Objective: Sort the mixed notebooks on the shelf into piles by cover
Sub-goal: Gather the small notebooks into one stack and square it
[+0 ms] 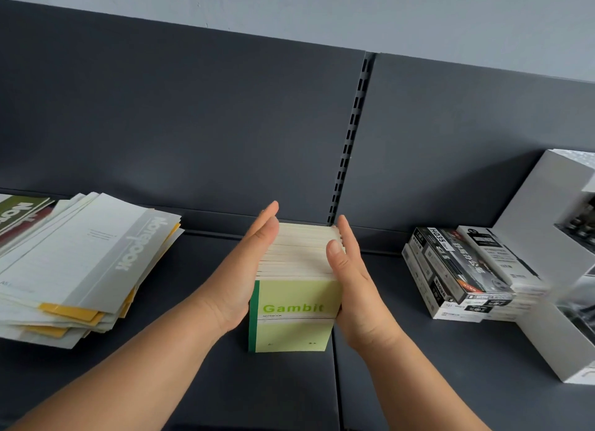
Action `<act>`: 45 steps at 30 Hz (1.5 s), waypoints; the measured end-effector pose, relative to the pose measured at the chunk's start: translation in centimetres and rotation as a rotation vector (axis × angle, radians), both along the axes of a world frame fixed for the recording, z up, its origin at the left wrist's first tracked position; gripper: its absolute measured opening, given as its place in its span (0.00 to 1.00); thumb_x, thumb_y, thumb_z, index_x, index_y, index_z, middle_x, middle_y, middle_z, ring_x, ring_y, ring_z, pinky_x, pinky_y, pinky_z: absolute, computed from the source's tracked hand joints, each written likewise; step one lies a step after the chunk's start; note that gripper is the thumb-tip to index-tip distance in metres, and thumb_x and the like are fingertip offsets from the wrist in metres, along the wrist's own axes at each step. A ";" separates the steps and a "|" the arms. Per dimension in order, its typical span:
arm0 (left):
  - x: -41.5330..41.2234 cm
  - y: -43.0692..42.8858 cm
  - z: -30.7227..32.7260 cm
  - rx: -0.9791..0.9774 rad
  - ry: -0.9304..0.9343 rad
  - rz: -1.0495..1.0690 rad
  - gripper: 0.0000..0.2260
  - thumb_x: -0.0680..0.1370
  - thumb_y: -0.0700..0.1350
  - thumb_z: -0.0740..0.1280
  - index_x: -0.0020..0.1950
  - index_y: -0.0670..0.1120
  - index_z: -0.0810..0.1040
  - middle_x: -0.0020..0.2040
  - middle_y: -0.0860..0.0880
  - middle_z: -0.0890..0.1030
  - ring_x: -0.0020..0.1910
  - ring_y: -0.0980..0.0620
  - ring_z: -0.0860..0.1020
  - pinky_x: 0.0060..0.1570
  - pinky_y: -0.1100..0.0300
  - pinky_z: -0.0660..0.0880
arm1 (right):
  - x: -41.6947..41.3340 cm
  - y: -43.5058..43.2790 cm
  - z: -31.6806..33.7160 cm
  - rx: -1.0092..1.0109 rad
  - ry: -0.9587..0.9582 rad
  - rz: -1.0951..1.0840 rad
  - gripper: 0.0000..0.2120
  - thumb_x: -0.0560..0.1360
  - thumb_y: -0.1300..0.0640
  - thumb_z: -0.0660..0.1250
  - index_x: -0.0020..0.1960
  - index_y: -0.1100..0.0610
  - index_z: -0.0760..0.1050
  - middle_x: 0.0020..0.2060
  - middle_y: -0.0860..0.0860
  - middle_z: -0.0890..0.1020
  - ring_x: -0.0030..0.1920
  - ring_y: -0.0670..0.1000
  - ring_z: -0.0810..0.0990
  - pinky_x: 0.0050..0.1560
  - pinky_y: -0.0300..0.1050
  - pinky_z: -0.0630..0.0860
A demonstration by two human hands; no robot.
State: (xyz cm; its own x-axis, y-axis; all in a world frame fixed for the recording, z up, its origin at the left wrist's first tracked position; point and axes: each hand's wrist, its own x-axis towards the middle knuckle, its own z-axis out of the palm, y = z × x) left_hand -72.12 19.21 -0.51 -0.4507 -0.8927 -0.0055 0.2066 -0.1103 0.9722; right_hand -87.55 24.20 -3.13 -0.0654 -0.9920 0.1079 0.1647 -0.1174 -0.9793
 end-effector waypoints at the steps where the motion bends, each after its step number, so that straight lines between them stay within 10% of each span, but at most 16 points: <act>1: 0.1 -0.2 0.0 0.013 -0.020 -0.013 0.26 0.71 0.69 0.63 0.69 0.72 0.66 0.73 0.65 0.66 0.74 0.60 0.63 0.75 0.49 0.56 | 0.1 0.0 0.1 0.001 0.001 -0.001 0.45 0.59 0.26 0.72 0.71 0.27 0.57 0.71 0.37 0.71 0.71 0.43 0.71 0.75 0.56 0.62; 11: -0.6 -0.9 0.9 0.107 -0.043 0.054 0.30 0.76 0.68 0.60 0.74 0.58 0.67 0.70 0.53 0.75 0.66 0.52 0.75 0.70 0.47 0.67 | 0.0 0.0 -0.2 0.034 0.060 -0.018 0.33 0.60 0.19 0.64 0.63 0.18 0.60 0.75 0.35 0.65 0.75 0.44 0.64 0.76 0.59 0.58; 15: -1.0 -0.2 0.9 0.106 -0.072 0.052 0.29 0.80 0.63 0.49 0.36 0.56 0.87 0.40 0.62 0.85 0.38 0.67 0.82 0.48 0.59 0.72 | 0.2 -0.4 -0.5 0.043 0.065 -0.088 0.35 0.58 0.15 0.57 0.64 0.18 0.59 0.76 0.34 0.61 0.77 0.42 0.60 0.77 0.59 0.55; 18: -0.4 -0.2 0.5 0.134 -0.068 0.041 0.32 0.73 0.70 0.51 0.73 0.58 0.70 0.70 0.59 0.74 0.64 0.59 0.74 0.68 0.52 0.67 | 0.2 -1.1 0.0 0.052 0.077 -0.093 0.33 0.57 0.14 0.56 0.61 0.16 0.57 0.76 0.34 0.60 0.77 0.42 0.58 0.78 0.59 0.54; 20: -0.1 -0.2 0.7 0.144 -0.068 0.039 0.35 0.72 0.71 0.50 0.77 0.60 0.61 0.74 0.59 0.68 0.69 0.56 0.70 0.70 0.51 0.65 | 0.2 -1.3 0.0 0.066 0.074 -0.098 0.35 0.56 0.14 0.56 0.63 0.17 0.57 0.76 0.34 0.60 0.77 0.42 0.58 0.78 0.60 0.54; 25: -1.0 0.1 1.4 0.110 -0.072 0.049 0.28 0.78 0.66 0.45 0.45 0.62 0.85 0.35 0.64 0.83 0.34 0.67 0.81 0.43 0.60 0.70 | 0.3 -0.5 -0.7 0.066 0.086 -0.090 0.40 0.56 0.14 0.56 0.67 0.22 0.61 0.75 0.34 0.63 0.77 0.44 0.60 0.77 0.61 0.56; 28: -0.8 0.1 1.1 0.119 -0.050 0.062 0.32 0.73 0.69 0.47 0.73 0.59 0.66 0.59 0.65 0.78 0.47 0.66 0.77 0.53 0.60 0.70 | 0.2 -0.4 -1.0 0.035 0.119 -0.097 0.42 0.54 0.14 0.57 0.67 0.24 0.64 0.73 0.36 0.67 0.75 0.45 0.64 0.76 0.59 0.59; 32: -0.1 0.3 2.0 -0.002 -0.083 -0.023 0.27 0.72 0.70 0.51 0.57 0.55 0.77 0.44 0.65 0.84 0.44 0.69 0.81 0.52 0.63 0.71 | 0.1 -0.8 -1.1 0.006 0.145 -0.127 0.37 0.58 0.15 0.57 0.65 0.23 0.65 0.73 0.36 0.68 0.75 0.44 0.64 0.76 0.59 0.58; 34: 1.0 -0.5 1.6 -0.020 -0.135 -0.043 0.55 0.54 0.77 0.67 0.75 0.51 0.66 0.67 0.56 0.77 0.67 0.58 0.73 0.69 0.52 0.66 | 0.1 -0.9 -1.2 -0.001 0.143 -0.138 0.33 0.59 0.16 0.57 0.63 0.22 0.66 0.73 0.36 0.68 0.75 0.44 0.64 0.76 0.59 0.58; 36: 2.0 -0.8 1.2 -0.057 -0.212 -0.196 0.66 0.45 0.69 0.79 0.77 0.62 0.50 0.68 0.67 0.72 0.69 0.67 0.68 0.70 0.58 0.60 | 0.0 -1.1 -1.3 -0.004 0.141 -0.150 0.31 0.60 0.16 0.57 0.61 0.22 0.67 0.73 0.37 0.69 0.75 0.45 0.65 0.76 0.59 0.59; 41: 3.0 -0.8 0.4 -0.143 -0.469 -0.208 0.59 0.64 0.38 0.80 0.78 0.62 0.42 0.72 0.66 0.64 0.71 0.64 0.63 0.60 0.68 0.64 | -0.5 -0.7 -1.4 -0.017 0.154 -0.113 0.30 0.59 0.17 0.61 0.60 0.21 0.67 0.73 0.38 0.69 0.75 0.47 0.66 0.75 0.60 0.60; 45: 3.0 -1.4 -0.5 -0.186 -0.438 -0.172 0.48 0.60 0.43 0.78 0.73 0.66 0.58 0.67 0.64 0.73 0.69 0.63 0.69 0.69 0.58 0.67 | -1.3 0.2 -1.1 -0.064 0.178 -0.003 0.41 0.58 0.19 0.65 0.69 0.27 0.59 0.73 0.36 0.67 0.74 0.41 0.65 0.77 0.55 0.60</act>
State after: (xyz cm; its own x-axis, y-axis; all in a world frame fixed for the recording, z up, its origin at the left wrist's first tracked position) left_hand -69.11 17.84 -1.00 -0.5821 -0.8097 -0.0749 -0.2306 0.0760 0.9701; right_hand -88.86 24.37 -4.23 -0.0422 -0.9827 0.1805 -0.0109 -0.1802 -0.9836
